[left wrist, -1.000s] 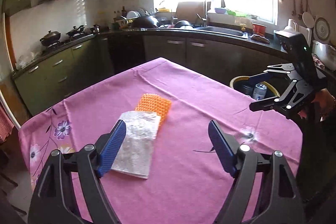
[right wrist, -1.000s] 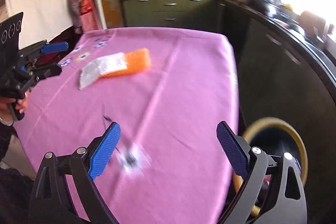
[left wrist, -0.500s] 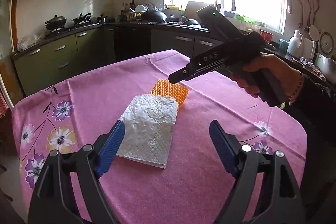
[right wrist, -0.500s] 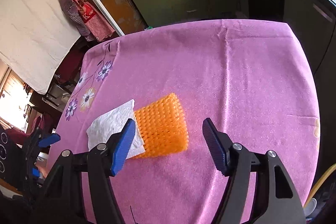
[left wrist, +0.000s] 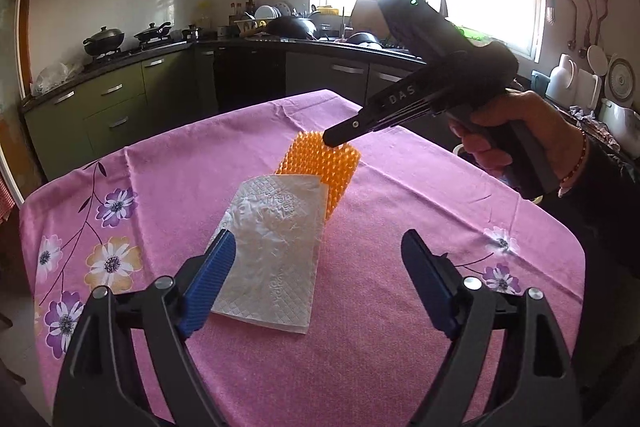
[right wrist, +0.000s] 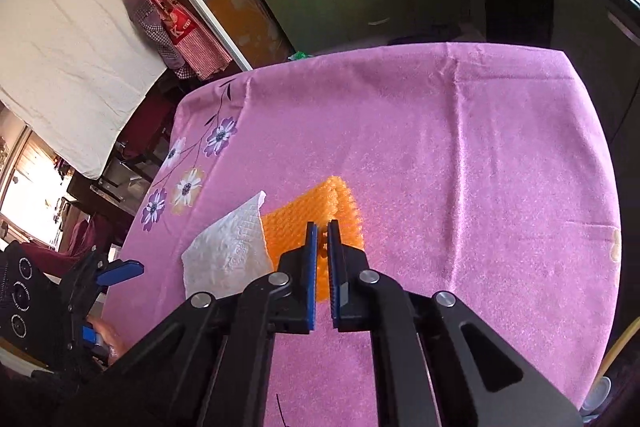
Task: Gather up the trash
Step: 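Move the right gripper to the orange mesh pad and grasp it, then lift the orange mesh pad over the bin and open the right gripper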
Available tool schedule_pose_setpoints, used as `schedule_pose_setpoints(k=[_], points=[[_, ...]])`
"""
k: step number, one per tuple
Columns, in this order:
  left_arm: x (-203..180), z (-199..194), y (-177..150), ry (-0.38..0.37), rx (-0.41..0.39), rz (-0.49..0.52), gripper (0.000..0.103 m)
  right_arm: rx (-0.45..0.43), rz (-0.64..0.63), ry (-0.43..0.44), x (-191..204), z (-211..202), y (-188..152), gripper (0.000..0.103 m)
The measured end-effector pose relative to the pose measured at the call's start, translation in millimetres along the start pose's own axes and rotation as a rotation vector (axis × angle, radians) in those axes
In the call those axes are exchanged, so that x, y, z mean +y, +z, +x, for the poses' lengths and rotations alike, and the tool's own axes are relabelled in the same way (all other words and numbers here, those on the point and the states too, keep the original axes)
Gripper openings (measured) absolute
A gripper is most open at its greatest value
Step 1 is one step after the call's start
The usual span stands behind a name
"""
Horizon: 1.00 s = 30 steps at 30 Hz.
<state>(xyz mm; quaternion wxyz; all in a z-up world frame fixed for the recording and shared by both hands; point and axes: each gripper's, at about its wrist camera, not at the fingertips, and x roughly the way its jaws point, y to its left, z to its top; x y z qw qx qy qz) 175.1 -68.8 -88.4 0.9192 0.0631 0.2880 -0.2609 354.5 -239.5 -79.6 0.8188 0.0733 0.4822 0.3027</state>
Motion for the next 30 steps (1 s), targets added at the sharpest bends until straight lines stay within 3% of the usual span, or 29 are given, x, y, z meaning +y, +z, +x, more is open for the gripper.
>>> schedule_pose_setpoints(k=[12, 30], points=[[-4, -1, -2, -0.001, -0.006, 0.017, 0.082, -0.160, -0.088, -0.121, 24, -91, -15, 0.006], [-3, -1, -2, 0.002, -0.009, 0.020, 0.082, -0.241, -0.083, -0.216, 21, -162, -42, 0.006]])
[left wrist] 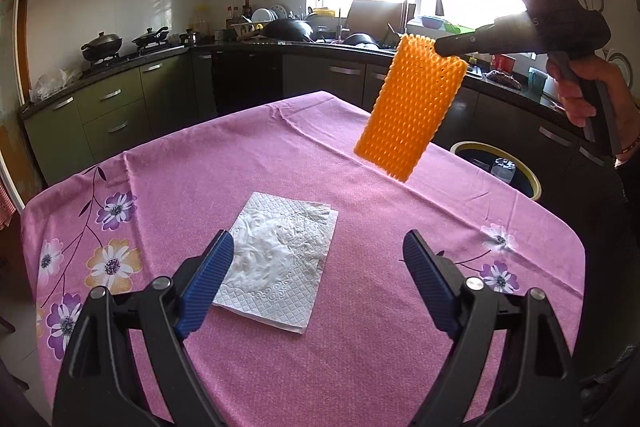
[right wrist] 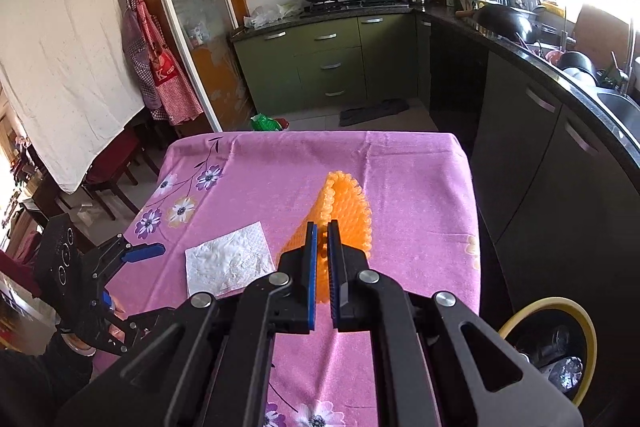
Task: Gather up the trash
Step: 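Lift the orange mesh pad over the bin and open the right gripper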
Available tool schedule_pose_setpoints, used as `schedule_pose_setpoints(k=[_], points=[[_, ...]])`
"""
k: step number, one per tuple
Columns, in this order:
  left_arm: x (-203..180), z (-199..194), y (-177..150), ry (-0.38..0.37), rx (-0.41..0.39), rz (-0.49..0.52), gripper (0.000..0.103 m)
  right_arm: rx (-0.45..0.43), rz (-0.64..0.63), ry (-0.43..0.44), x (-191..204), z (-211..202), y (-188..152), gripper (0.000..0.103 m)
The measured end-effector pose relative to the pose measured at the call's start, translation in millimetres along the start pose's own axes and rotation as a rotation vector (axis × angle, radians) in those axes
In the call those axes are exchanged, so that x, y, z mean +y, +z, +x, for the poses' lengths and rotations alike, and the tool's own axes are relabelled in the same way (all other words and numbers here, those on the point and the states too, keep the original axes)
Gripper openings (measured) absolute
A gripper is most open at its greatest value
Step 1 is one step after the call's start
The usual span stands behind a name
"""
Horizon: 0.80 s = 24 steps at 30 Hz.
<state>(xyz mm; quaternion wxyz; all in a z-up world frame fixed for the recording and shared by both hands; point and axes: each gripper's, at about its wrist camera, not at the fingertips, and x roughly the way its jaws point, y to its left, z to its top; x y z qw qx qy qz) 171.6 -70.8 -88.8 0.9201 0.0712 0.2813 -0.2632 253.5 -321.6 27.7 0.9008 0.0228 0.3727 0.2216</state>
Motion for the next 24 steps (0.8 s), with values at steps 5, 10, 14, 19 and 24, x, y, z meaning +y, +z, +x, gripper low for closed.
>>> schedule_pose_setpoints(k=[5, 10, 14, 19, 24], points=[[0, 0, 0, 0.000, 0.000, 0.001, 0.082, -0.028, 0.035, -0.064, -25, -32, -8, 0.006], [-1, 0, 0, -0.004, 0.002, 0.000, 0.082, -0.051, 0.103, -0.176, -69, -74, -25, 0.006], [-1, 3, -1, -0.010, 0.009, -0.005, 0.082, -0.053, 0.169, -0.268, -110, -102, -44, 0.006], [-1, 5, -1, -0.010, 0.015, -0.005, 0.082, -0.033, 0.255, -0.360, -160, -115, -71, 0.006], [-1, 6, -2, -0.010, 0.022, -0.003, 0.082, -0.004, 0.338, -0.404, -203, -102, -99, 0.006]])
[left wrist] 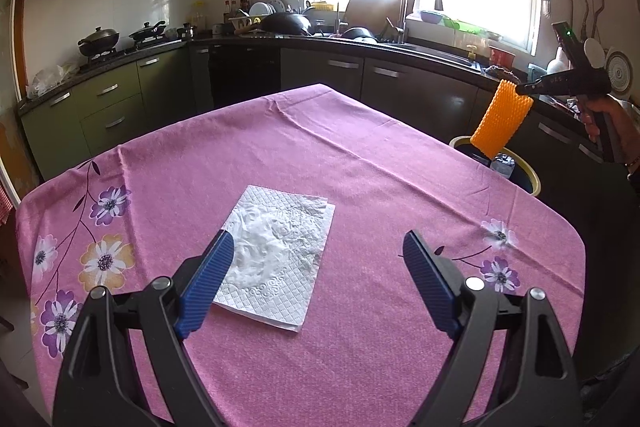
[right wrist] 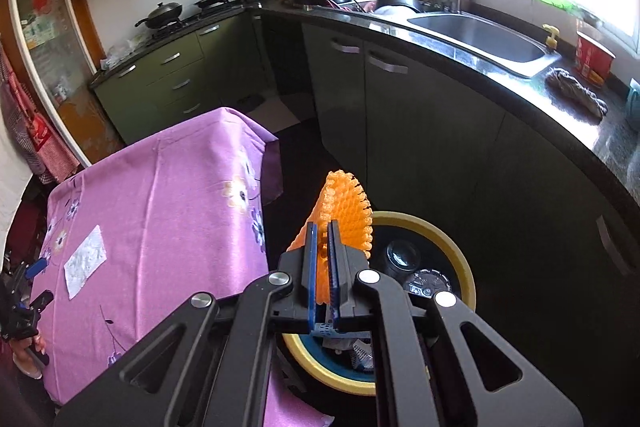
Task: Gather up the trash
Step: 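Lift the orange mesh pad over the bin and open the right gripper, then grasp the white tissue with the left gripper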
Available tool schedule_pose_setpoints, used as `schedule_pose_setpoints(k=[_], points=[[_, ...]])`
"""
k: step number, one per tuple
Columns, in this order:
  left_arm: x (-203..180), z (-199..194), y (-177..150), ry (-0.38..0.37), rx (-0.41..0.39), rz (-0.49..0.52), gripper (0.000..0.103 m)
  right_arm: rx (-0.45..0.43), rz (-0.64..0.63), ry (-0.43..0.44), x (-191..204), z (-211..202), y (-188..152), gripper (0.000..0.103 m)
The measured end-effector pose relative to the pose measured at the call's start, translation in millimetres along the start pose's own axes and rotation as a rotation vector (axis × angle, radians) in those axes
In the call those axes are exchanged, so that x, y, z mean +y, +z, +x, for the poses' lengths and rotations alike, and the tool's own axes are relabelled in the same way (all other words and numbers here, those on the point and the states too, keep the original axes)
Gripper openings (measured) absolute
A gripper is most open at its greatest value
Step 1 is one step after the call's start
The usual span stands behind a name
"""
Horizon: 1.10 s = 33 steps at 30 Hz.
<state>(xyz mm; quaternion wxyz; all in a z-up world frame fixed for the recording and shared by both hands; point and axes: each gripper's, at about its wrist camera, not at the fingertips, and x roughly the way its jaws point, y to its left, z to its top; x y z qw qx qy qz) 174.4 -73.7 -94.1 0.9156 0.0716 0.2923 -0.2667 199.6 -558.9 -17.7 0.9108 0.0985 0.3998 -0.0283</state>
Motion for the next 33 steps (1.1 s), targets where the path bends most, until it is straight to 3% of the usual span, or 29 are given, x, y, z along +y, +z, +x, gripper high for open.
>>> schedule_pose_setpoints(k=[6, 15, 17, 18, 23, 27, 33], points=[[-1, 0, 0, -0.003, -0.001, 0.002, 0.082, 0.041, 0.043, -0.041, -21, 37, -9, 0.006], [-4, 0, -1, -0.010, 0.001, 0.013, 0.082, 0.151, 0.106, -0.020, -40, 94, -25, 0.008], [-5, -1, 0, -0.009, 0.000, 0.018, 0.082, 0.181, 0.122, -0.036, -44, 102, -29, 0.027], [-5, -1, -1, -0.010, -0.001, 0.019, 0.082, 0.178, 0.126, -0.053, -45, 103, -30, 0.042], [-6, -2, 0, -0.013, -0.002, 0.019, 0.084, 0.110, 0.139, -0.061, -43, 75, -47, 0.043], [-6, 0, 0, -0.011, 0.001, 0.021, 0.085, 0.018, 0.121, -0.069, -25, 34, -76, 0.052], [2, 13, 2, -0.040, 0.052, -0.041, 0.085, -0.044, 0.132, 0.001, -4, 2, -120, 0.059]])
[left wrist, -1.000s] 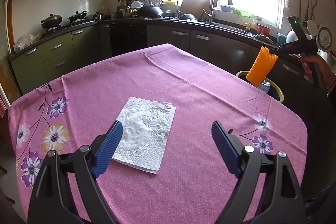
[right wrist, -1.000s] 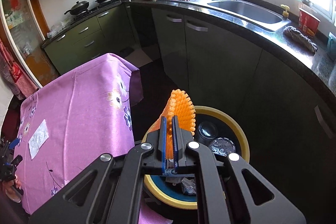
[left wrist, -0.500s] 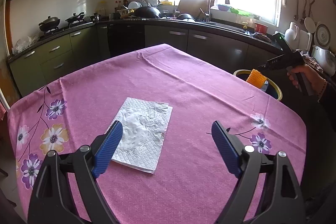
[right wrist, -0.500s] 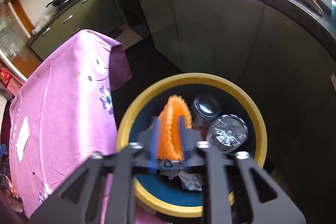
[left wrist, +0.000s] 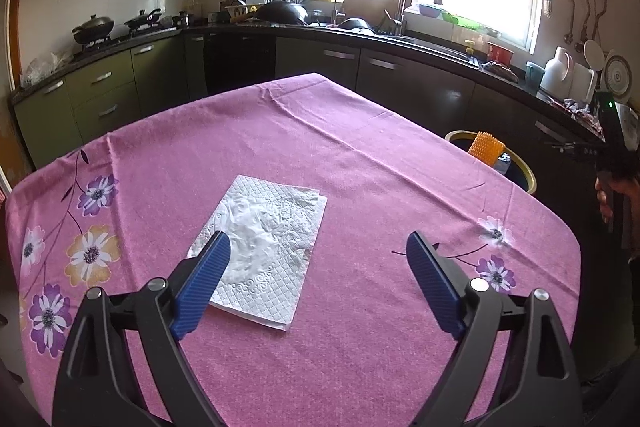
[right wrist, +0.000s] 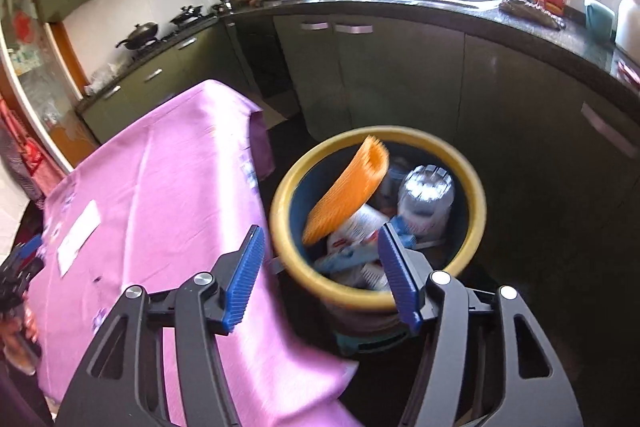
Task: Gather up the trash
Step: 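Grasp the white tissue with the left gripper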
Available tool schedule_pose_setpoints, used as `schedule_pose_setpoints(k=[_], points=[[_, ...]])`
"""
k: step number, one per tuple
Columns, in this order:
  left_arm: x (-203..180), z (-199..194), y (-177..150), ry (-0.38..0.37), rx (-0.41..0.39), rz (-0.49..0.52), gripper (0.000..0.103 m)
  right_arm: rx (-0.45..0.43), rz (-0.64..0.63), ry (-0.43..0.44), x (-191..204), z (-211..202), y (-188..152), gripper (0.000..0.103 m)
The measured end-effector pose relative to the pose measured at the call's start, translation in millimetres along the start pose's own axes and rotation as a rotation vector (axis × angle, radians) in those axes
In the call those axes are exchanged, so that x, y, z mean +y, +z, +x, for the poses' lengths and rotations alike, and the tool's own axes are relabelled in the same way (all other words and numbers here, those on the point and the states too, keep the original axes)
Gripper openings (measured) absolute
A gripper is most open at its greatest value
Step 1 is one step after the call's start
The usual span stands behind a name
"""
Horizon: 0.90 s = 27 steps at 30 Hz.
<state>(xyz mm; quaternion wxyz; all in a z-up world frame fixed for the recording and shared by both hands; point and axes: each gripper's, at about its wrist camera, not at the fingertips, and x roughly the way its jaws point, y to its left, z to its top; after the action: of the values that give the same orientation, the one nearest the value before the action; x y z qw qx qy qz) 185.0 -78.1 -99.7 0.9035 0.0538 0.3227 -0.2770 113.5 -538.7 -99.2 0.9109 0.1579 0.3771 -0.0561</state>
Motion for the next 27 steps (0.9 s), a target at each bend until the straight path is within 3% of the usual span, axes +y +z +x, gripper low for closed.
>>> schedule_pose_setpoints(k=[3, 9, 15, 20, 27], points=[[3, 13, 6, -0.014, 0.047, -0.005, 0.085, 0.000, -0.002, 0.028, 7, -4, -8, 0.059], [14, 47, 22, 0.057, 0.115, 0.040, 0.086, 0.006, 0.000, 0.097, 17, -3, -24, 0.060], [42, 78, 26, 0.063, 0.200, -0.027, 0.086, 0.010, -0.004, 0.108, 20, -4, -26, 0.061], [47, 84, 25, 0.043, 0.229, -0.053, 0.086, 0.009, 0.006, 0.111, 18, -3, -23, 0.065], [35, 88, 22, 0.088, 0.252, -0.006, 0.084, 0.016, -0.004, 0.125, 25, 1, -21, 0.066]])
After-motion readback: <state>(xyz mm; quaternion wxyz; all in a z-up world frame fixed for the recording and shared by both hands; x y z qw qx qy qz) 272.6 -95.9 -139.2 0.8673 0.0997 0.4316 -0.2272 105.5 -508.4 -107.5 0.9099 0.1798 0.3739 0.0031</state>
